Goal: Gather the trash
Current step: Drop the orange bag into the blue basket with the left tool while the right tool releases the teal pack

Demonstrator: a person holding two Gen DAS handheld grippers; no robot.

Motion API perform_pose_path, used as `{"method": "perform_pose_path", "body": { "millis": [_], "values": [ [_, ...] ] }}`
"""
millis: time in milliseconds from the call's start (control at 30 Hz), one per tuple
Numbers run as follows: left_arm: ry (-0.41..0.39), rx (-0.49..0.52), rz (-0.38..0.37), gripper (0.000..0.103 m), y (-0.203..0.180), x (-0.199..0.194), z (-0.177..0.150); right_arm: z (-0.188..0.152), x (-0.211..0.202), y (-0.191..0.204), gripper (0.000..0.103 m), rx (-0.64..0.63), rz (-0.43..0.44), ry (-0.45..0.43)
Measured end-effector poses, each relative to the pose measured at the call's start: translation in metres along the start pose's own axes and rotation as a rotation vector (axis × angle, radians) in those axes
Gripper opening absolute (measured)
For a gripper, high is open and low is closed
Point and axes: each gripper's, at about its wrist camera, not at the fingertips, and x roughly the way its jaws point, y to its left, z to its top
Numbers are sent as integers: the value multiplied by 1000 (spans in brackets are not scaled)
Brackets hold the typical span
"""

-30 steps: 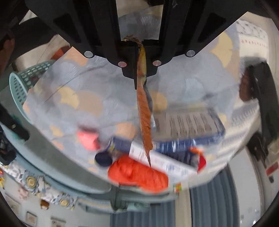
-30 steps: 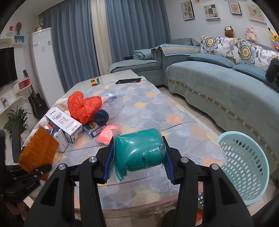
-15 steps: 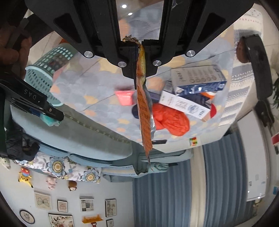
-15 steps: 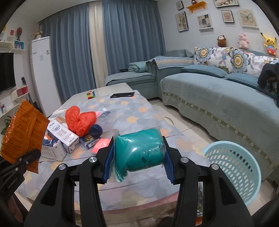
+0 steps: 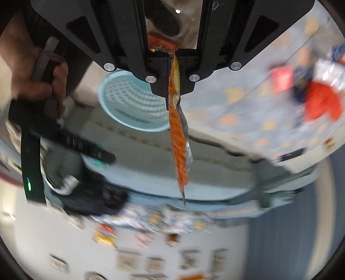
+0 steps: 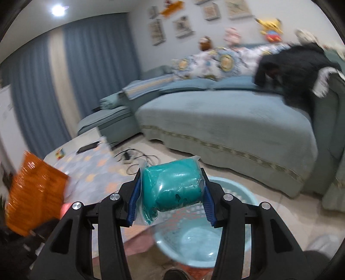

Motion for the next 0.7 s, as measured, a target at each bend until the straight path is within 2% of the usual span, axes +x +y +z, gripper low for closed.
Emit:
{"method": "perform_pose_path", "body": {
  "millis": [67,167,200,233,267,300,333,400,533,633,700],
  "values": [
    [48,39,-60,0,-16,34,11,10,5,-29,45,53,-27,21],
    [106,85,-94,0,-33,79,20,17,17,-51,46,71,-43,62],
    [126,90,-102,1,-37,92,23,18,21,-54,48,74,-49,73],
    [148,92,-114,6,-40,106,25,19,26,-60,50,84,-61,86],
    [173,89,-122,7,-41,118,27,20,31,-66,59,100,-71,102],
    [196,84,-127,19,-41,125,28,19,33,-70,63,122,-78,106],
    [230,77,-110,40,-41,136,28,19,34,-77,66,150,-77,101],
    [221,57,-78,59,-37,140,30,18,35,-84,67,171,-71,103],
    [188,-45,-111,60,-10,129,33,14,34,-84,67,167,-76,91],
    [174,-40,-69,62,9,110,28,13,31,-87,67,183,-70,75],
    [180,-6,-13,64,24,91,16,14,29,-87,67,199,-61,71]
  ]
}}
